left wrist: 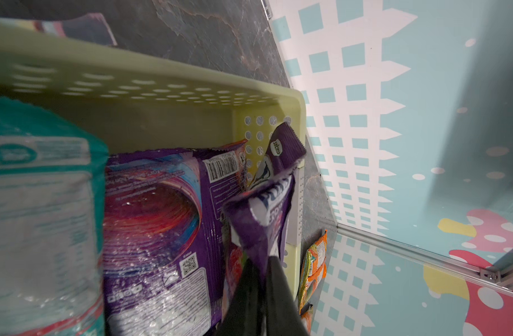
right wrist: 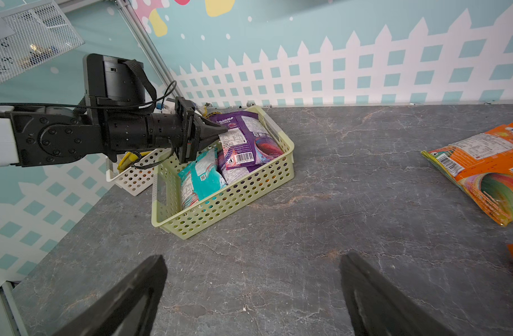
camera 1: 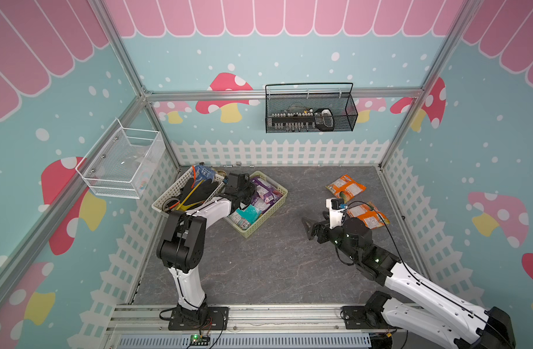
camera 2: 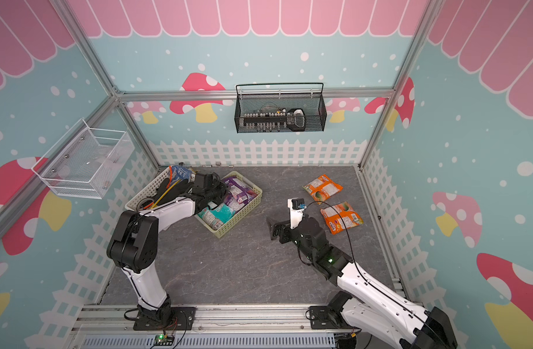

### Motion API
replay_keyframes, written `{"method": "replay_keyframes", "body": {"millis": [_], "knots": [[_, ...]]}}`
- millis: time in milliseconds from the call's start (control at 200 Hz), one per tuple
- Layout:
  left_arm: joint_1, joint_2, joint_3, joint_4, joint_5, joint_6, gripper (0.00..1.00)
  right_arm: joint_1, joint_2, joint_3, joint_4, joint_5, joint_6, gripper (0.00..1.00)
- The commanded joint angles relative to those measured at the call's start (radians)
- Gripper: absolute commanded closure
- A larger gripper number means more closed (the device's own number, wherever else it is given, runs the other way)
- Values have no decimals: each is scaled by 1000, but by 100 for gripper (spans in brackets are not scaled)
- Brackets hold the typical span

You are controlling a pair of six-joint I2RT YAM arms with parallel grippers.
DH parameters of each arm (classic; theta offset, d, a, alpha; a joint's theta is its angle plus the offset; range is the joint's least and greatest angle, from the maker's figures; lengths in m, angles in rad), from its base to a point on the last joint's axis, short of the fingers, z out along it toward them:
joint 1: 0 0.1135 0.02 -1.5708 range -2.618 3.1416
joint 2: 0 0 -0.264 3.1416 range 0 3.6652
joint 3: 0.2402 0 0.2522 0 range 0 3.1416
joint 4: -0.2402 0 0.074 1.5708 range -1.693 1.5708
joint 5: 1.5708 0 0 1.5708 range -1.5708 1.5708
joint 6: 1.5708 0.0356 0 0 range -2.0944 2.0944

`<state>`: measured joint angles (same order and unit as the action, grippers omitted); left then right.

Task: Put the candies in the basket
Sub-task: Place the candy in the basket.

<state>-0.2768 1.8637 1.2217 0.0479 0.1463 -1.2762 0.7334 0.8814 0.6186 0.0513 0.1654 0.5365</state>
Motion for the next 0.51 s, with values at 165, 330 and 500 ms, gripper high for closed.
{"method": "replay_keyframes", "body": {"millis": [165, 330, 500], "knots": [[12, 46, -20, 22, 42, 25, 77, 3, 14, 21, -4, -6, 16, 1], [27, 36, -43, 17, 52, 15, 70, 3, 16, 24, -14, -1, 21, 1], [40, 3, -67, 0, 52, 13, 64, 3, 24, 24, -13, 1, 27, 1]]}}
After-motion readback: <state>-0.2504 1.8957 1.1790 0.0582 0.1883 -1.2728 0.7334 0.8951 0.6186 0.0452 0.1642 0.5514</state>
